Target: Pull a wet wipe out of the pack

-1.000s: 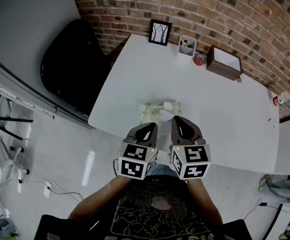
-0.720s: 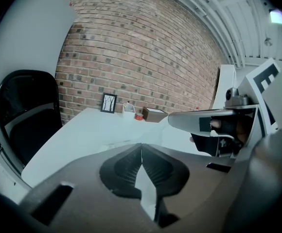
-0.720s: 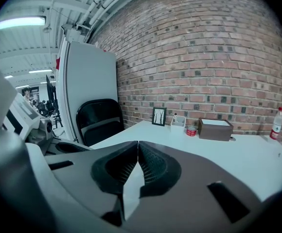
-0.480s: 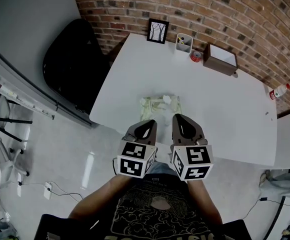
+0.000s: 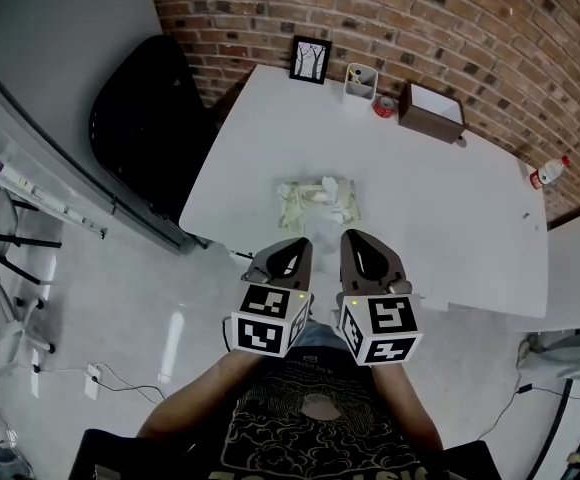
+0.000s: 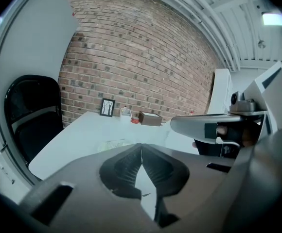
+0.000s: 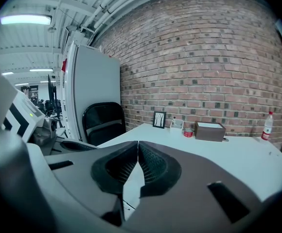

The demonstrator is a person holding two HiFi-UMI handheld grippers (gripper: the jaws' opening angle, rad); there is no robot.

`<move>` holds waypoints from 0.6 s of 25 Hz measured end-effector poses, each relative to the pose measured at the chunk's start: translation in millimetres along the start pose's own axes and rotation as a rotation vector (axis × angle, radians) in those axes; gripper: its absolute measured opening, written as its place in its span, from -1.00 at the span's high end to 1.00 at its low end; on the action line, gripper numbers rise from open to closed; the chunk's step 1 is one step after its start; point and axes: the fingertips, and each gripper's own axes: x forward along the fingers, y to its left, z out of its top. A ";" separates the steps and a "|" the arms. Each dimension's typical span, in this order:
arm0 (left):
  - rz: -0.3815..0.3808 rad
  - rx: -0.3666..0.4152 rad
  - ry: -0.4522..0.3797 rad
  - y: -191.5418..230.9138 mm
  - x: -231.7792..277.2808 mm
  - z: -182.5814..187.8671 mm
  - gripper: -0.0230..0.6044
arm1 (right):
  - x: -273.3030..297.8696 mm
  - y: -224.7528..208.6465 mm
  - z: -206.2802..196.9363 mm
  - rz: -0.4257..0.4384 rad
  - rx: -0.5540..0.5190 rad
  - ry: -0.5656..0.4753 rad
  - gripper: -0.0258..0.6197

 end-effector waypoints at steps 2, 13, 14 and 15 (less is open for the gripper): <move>-0.001 0.003 -0.004 -3.1 -5.1 -0.6 0.88 | -5.9 3.1 -1.8 -0.001 -0.001 -0.002 0.86; -0.012 0.032 -0.023 -22.4 -31.7 -10.0 0.89 | -38.4 19.7 -19.5 -0.007 0.009 -0.003 0.86; -0.012 0.034 -0.025 -24.1 -34.3 -10.8 0.89 | -41.5 21.4 -21.0 -0.007 0.009 -0.003 0.86; -0.012 0.035 -0.027 -25.9 -36.9 -11.4 0.89 | -44.4 22.9 -22.3 -0.006 0.010 -0.003 0.86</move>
